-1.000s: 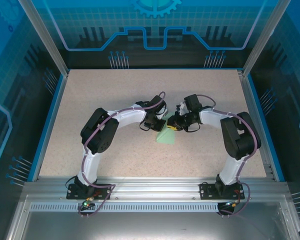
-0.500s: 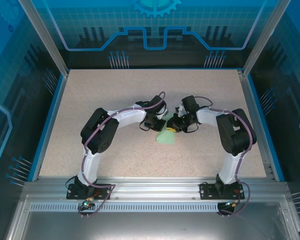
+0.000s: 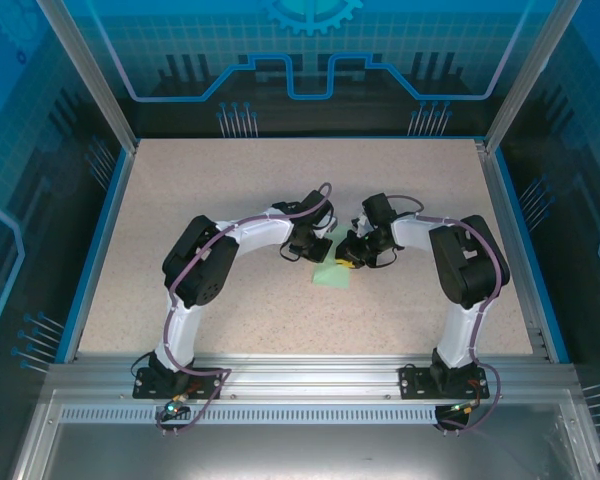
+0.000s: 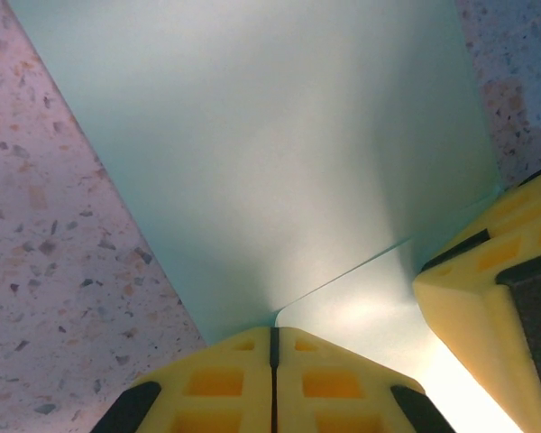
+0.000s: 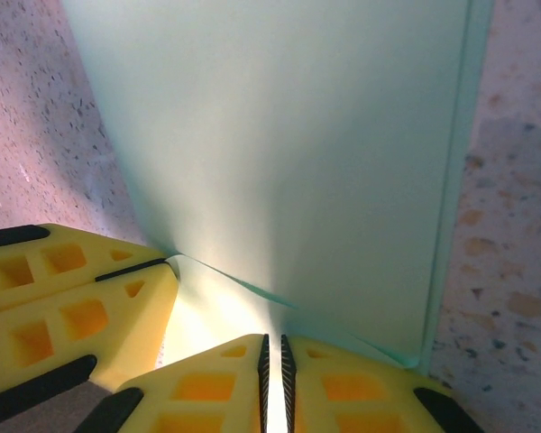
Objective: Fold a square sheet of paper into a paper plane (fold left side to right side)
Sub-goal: Fold the triangle a second time at the center of the table.
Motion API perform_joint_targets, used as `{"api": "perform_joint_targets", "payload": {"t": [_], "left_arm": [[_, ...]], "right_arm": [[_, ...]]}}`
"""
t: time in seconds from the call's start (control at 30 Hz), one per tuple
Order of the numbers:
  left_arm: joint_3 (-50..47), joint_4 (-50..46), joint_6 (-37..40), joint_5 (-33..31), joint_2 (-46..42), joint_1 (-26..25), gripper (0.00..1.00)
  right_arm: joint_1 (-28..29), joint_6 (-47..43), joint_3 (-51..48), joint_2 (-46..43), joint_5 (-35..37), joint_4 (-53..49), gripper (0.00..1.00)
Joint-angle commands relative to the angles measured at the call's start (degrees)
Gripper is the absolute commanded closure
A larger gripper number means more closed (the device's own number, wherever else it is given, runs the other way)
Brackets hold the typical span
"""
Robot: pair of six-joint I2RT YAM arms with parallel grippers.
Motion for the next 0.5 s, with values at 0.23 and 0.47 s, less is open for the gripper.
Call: {"api": "perform_joint_targets", "payload": {"t": [0.23, 0.47], "left_arm": [[1.2, -2.2, -0.9, -2.5, -6.2, 0.3, 0.73], [-6.7, 0.3, -2.0, 1.6, -17.7, 0.4, 0.57]], "right_arm": [[0.3, -1.0, -2.0, 2.7, 4.0, -2.8, 0.85], [0.1, -0.8, -1.8, 3.1, 3.6, -2.2, 0.84]]}}
